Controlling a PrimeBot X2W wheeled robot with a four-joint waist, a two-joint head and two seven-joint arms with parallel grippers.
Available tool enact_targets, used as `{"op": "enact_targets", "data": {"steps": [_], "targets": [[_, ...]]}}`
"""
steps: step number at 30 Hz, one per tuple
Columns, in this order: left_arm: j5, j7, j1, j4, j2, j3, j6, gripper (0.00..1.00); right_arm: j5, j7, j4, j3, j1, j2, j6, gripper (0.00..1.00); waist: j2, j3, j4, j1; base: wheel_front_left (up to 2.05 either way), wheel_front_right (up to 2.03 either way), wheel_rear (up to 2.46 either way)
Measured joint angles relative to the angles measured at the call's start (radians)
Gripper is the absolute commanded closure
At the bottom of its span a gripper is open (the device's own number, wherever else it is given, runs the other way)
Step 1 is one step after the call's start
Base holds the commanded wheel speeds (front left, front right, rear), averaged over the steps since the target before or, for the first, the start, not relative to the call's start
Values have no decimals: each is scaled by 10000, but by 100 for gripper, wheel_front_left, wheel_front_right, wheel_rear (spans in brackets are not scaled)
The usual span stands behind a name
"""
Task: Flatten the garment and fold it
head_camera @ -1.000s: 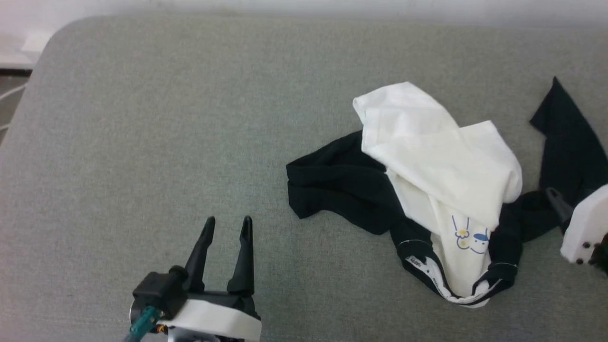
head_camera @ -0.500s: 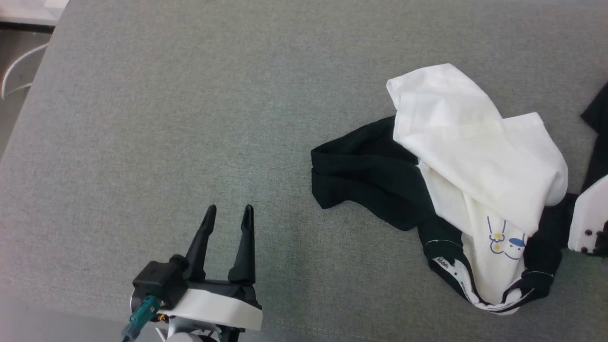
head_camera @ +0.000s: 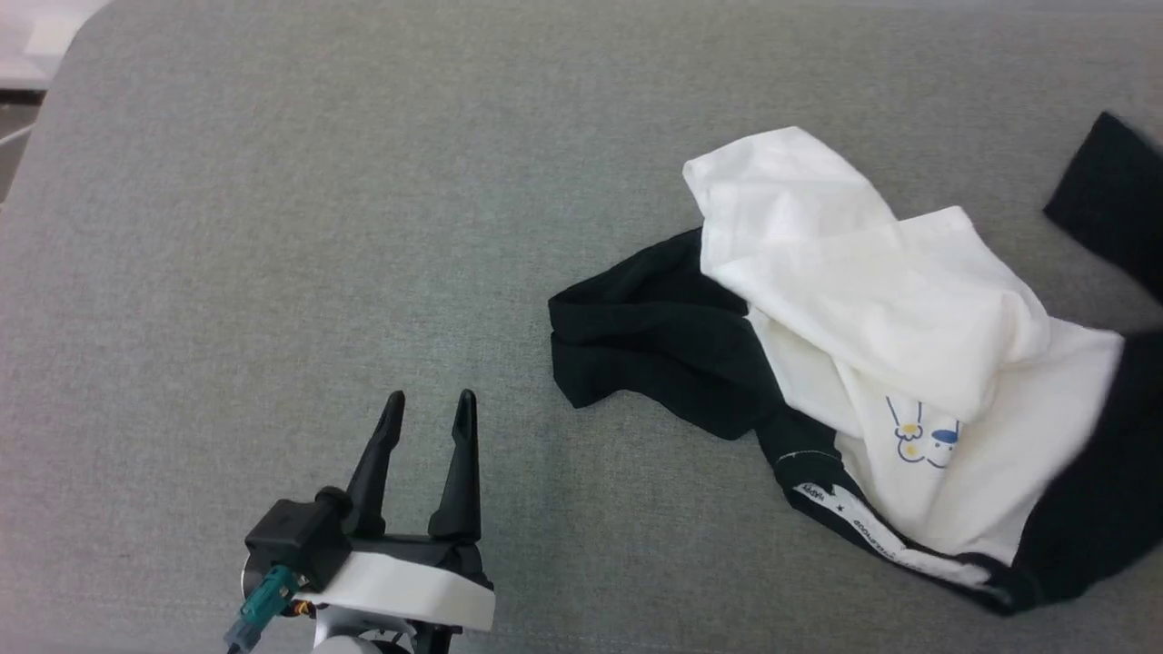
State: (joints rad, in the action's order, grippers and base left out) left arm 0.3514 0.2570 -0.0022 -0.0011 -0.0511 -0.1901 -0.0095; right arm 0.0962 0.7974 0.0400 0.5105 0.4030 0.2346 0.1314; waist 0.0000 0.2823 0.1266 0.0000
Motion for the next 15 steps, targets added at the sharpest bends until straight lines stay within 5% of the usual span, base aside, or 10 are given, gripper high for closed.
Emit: {"op": "enact_targets", "data": {"steps": [7, 8, 9, 10, 15], "targets": [[-38, 0, 28, 29, 0, 84, -75, 0, -374, -422, 65, 1992, -2103, -401, 0, 100, 0, -53, -233, -1, 0, 0, 0], [-96, 2, 29, 52, 0, 104, -90, 0, -420, -541, 203, 2075, -2239, -602, 0, 93, 0, -39, -263, -1, 0, 0, 0], [-127, 0, 29, 75, 0, 125, -107, 0, -439, -731, 343, 2119, -2291, -796, 0, 60, 0, -25, -298, -1, 0, 0, 0], [-163, 2, 29, 81, 0, 144, -153, 0, -437, -1012, 483, 2188, -2271, -974, 0, 2, 0, -13, -335, -1, 0, 0, 0], [-403, 0, 28, 98, 0, 274, -249, 0, -36, -3221, 460, 1434, -2034, -1271, -2, 0, 0, -19, -539, 0, 0, 0, 0]]}}
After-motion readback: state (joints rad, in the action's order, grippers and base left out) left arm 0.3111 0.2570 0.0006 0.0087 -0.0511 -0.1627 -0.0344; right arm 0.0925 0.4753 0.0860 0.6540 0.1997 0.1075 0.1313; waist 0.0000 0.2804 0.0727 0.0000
